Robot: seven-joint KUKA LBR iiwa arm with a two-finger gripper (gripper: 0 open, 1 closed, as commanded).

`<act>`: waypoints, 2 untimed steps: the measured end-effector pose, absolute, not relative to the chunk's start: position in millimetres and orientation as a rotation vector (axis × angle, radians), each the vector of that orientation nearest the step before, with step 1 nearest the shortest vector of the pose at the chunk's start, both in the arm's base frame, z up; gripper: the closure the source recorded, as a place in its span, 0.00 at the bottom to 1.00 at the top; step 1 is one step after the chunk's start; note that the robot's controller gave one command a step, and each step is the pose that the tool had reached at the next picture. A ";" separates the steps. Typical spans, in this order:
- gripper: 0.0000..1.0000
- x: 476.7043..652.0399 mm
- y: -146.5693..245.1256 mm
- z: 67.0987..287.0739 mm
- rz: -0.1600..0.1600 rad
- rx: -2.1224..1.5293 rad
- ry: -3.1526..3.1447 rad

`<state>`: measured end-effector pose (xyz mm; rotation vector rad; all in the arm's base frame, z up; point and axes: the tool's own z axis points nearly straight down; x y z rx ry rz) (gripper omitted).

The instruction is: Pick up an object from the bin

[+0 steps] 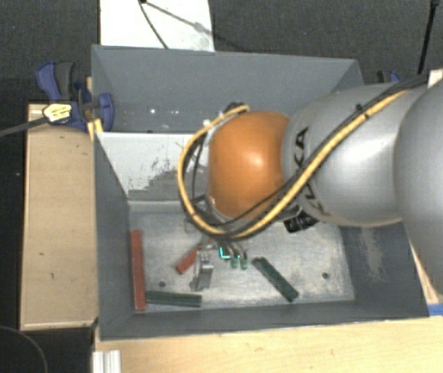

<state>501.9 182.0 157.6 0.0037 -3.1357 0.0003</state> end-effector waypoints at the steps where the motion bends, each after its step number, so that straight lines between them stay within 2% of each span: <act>1: 0.00 555.8 97.4 68.2 0.003 -0.220 -3.134; 2: 0.00 552.6 100.1 70.5 0.000 -0.214 -3.131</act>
Offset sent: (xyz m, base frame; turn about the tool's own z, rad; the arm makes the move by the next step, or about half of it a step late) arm 0.0528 -0.0808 -0.0876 0.1349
